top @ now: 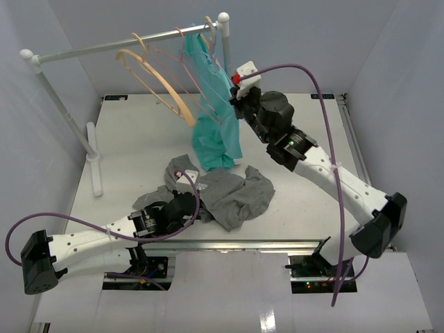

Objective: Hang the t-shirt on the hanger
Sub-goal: Pick up the hanger from the clothesline, then place the T-shirt on the hanger.

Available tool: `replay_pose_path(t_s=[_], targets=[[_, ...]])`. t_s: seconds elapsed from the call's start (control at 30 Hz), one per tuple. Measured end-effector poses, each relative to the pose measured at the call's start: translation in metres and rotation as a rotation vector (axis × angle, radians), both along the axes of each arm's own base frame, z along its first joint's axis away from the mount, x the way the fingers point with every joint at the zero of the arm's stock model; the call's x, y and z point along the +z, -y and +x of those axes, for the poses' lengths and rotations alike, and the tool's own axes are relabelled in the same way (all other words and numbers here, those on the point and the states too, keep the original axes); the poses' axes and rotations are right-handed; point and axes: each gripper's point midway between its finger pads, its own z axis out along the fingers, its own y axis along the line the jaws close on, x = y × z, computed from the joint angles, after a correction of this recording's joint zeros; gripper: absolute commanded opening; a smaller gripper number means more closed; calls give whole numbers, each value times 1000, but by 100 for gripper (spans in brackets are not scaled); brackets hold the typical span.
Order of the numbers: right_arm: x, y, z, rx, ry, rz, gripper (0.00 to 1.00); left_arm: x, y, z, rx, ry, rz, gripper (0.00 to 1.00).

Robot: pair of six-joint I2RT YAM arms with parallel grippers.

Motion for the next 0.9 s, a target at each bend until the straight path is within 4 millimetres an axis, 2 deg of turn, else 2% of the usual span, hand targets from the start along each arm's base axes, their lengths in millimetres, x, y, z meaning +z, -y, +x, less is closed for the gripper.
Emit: replay_pose_path(t_s=[0.07,0.2,0.27,0.33,0.5,0.53,0.6,0.73,0.83,0.9], targets=[[7,19,-16,-5,16,3,8,7,2,2,6,6,-8,0],[36,47,-43,-4,56,57,8,21,9,9,28,10,-24,0],[34,58,-58,15,50,71,8,27,12,15,42,11,-31,0],[15,70,-76,40,24,75,8,32,12,21,58,13,-34,0],[-84,108,-135,124,-100,55,8,53,8,39,94,30,-52,0],[-97,114,-145,145,-111,56,8,59,5,45,102,30,-60,0],[-111,122,-162,181,-119,68,8,72,-2,63,132,31,-77,0],[-111,121,-178,244,-118,105,8,85,-14,103,197,17,-85,0],[-130,111,-185,309,-160,74,8,73,-23,127,231,-24,-59,0],[-148,107,-192,347,-211,43,8,60,-29,135,244,-62,-40,0]])
